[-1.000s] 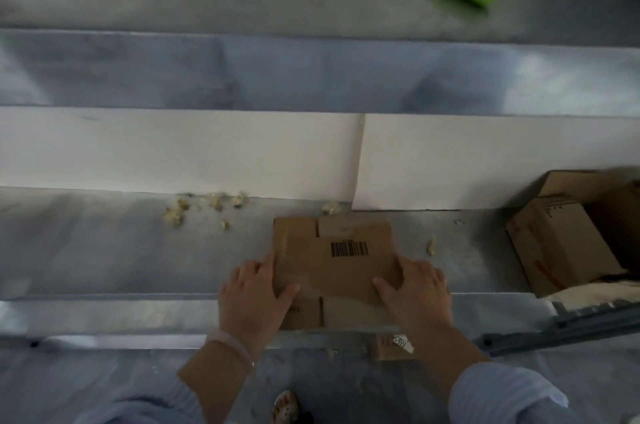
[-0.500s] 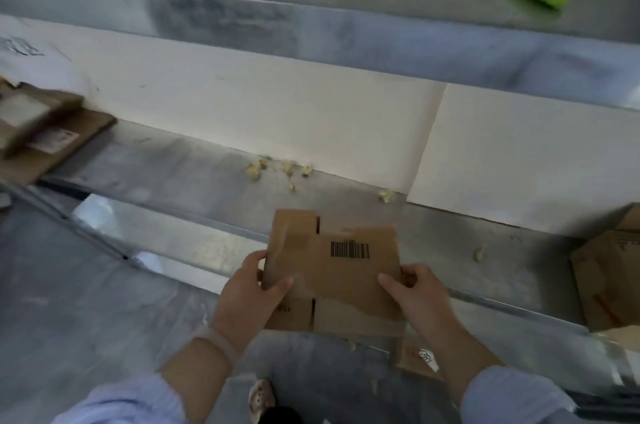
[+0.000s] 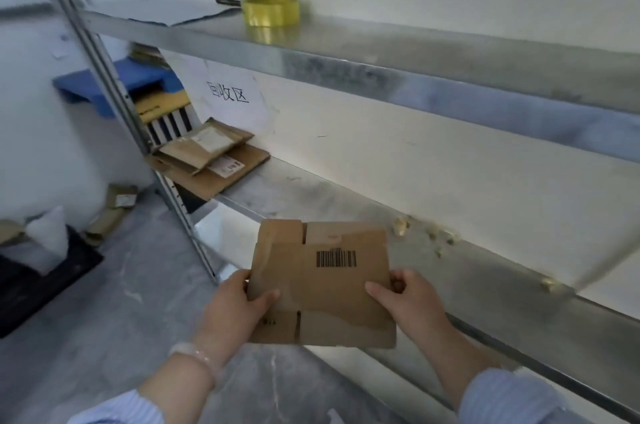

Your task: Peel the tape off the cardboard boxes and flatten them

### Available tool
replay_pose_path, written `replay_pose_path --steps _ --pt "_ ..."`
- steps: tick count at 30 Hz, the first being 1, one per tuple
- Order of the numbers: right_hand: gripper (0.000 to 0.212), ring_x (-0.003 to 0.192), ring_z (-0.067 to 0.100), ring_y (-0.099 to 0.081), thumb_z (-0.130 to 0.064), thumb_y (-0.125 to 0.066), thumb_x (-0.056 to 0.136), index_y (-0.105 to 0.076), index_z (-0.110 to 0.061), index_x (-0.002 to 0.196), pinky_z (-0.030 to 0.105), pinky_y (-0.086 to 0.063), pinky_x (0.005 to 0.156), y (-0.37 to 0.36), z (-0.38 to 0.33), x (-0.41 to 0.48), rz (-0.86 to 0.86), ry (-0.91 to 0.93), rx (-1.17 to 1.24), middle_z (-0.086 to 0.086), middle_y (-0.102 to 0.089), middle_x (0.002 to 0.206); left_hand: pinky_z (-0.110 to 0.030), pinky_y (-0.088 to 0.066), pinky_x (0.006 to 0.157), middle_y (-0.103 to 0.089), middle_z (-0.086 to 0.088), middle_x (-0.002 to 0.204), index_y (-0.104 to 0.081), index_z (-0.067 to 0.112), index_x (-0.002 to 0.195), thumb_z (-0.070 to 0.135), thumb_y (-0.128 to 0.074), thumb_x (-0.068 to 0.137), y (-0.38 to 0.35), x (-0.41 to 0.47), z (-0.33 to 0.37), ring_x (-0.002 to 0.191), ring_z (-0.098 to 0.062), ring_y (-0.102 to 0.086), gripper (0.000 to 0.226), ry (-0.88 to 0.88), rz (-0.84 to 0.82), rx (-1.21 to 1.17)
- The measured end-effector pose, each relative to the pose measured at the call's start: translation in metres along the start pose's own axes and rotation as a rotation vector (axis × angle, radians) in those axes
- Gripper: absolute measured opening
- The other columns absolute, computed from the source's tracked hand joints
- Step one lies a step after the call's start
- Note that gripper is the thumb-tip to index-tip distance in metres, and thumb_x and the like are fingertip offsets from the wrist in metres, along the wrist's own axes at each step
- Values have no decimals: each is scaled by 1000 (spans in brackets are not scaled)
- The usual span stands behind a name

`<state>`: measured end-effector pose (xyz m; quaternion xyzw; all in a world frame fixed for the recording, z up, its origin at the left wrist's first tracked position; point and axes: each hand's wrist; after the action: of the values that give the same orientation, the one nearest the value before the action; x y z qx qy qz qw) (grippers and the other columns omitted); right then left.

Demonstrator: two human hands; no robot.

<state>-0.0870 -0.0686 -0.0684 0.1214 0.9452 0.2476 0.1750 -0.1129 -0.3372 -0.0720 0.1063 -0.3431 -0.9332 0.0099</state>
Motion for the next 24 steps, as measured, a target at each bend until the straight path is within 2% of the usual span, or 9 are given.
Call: replay_pose_path --steps 3,11,13,16,19,22,24 --pt "31 80 0 -56 -38 -76 81 -56 -23 100 16 -38 56 -54 -47 10 -15 59 2 -10 -61 92 -9 -32 55 -48 23 82 -49 28 104 36 -71 83 54 25 -26 70 8 -46 31 -39 80 -7" --pt "30 80 4 -58 -37 -78 80 -54 -24 92 20 -39 59 -163 -131 41 -31 105 11 -9 -62 91 -10 -37 59 -52 23 84 -50 33 105 36 -73 82 151 100 -81 74 5 -50 33 -63 166 -9" --pt "29 81 5 -58 -36 -78 80 -54 -23 92 21 -40 60 -179 -145 55 -28 89 14 -8 -62 91 -16 -42 64 -57 17 89 -54 30 110 40 -73 80 163 120 -86 80 -2 -54 37 -50 171 8" --pt "31 81 9 -59 -37 -79 79 -55 -21 91 26 -43 64 -202 -166 85 -10 84 2 -6 -63 89 -30 -51 79 -62 6 106 -55 26 122 51 -71 77 176 162 -96 96 -13 -60 54 -34 185 47" --pt "31 82 11 -61 -38 -78 78 -55 -21 91 27 -45 64 -225 -186 124 -15 79 12 -4 -64 90 -28 -47 80 -57 0 117 -49 24 132 47 -68 82 190 210 -93 103 -17 -57 58 -47 185 80" --pt "31 83 13 -62 -38 -78 78 -55 -22 92 32 -51 71 -244 -211 165 -28 53 68 -3 -65 91 -28 -48 80 -56 0 117 -48 23 132 45 -67 82 205 258 -86 99 -16 -56 58 -54 205 103" --pt "30 83 13 -61 -37 -78 79 -55 -22 91 30 -49 68 -255 -230 190 -28 51 87 -2 -65 92 -27 -48 81 -57 1 116 -49 22 131 46 -67 82 219 291 -83 97 -14 -55 57 -52 206 139"
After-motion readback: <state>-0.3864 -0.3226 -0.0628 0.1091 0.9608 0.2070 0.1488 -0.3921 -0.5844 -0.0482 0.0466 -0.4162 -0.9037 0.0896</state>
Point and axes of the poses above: each hand's wrist, its own x-axis towards the middle knuckle, its own y-axis out of the back of the hand, z = x × y
